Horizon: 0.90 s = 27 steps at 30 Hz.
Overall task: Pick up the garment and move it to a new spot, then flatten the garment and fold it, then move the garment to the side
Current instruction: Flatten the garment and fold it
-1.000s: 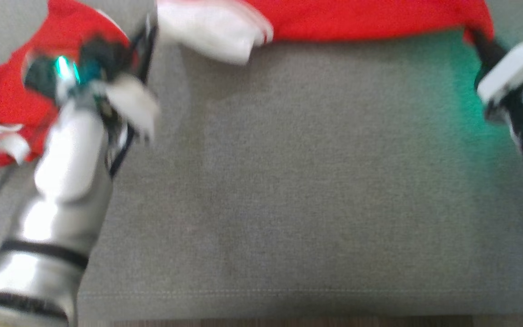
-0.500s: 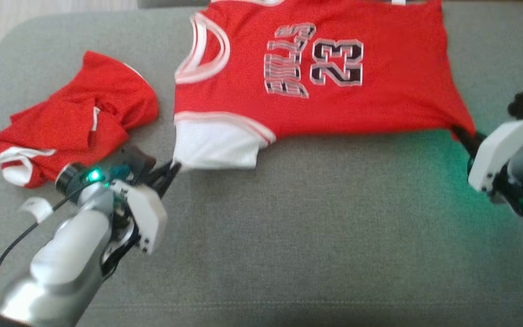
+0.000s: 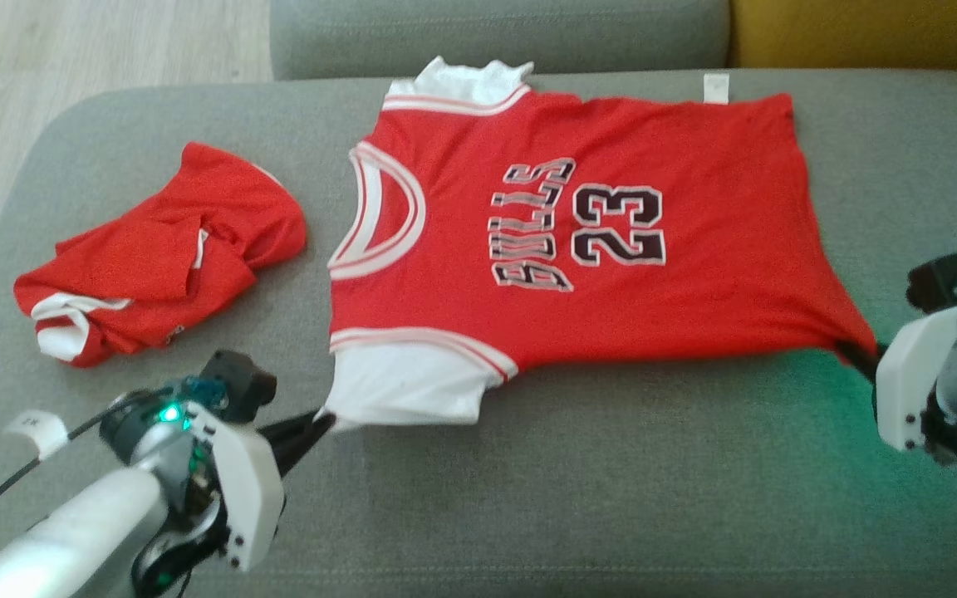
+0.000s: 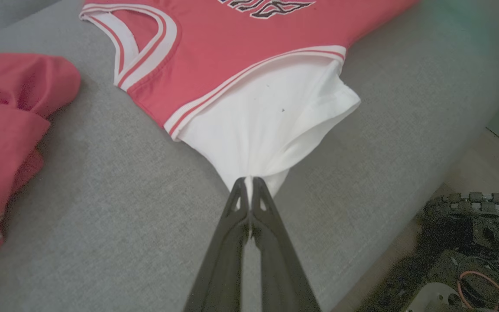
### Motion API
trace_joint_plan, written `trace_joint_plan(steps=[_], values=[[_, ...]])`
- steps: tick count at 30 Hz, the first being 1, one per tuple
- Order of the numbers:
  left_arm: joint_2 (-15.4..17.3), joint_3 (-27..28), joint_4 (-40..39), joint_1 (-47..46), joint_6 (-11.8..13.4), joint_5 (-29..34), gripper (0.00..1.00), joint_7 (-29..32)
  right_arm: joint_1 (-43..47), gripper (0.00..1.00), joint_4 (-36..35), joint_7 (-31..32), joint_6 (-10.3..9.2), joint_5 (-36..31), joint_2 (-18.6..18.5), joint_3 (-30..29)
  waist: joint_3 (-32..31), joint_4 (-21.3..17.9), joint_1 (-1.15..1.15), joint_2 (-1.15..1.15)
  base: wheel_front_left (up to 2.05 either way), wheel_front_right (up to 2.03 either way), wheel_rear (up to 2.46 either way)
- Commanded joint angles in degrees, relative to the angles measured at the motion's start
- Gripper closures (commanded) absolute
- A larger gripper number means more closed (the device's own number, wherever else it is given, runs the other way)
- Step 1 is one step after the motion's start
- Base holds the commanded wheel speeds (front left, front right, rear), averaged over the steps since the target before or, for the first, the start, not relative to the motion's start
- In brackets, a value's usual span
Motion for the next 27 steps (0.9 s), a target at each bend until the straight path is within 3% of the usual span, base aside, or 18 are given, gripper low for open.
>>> trace_joint_plan(steps=[1, 19, 27], values=[[3.96, 1.95, -2.73, -1.39, 0.07, -1.48, 1.00, 0.74, 1.12, 1.00, -1.64, 1.11, -0.04, 0.70, -3.45, 1.26, -0.94, -0.52, 0.01, 0.00, 0.00, 0.00, 0.00], [12.34, -1.08, -13.85, 5.32, 0.10, -11.01, 1.00, 7.14, 5.65, 1.00, -14.11, 12.70, -0.04, 7.67, -12.88, 10.38, -3.91, -2.55, 0.01, 0.00, 0.00, 0.00, 0.00], [13.12, 0.88, -16.36, 2.43, 1.18, -10.24, 1.00, 6.83, 2.30, 1.00, -16.13, 12.74, -0.04, 7.55, -13.31, 9.21, -2.59, -3.02, 0.01, 0.00, 0.00, 0.00, 0.00]])
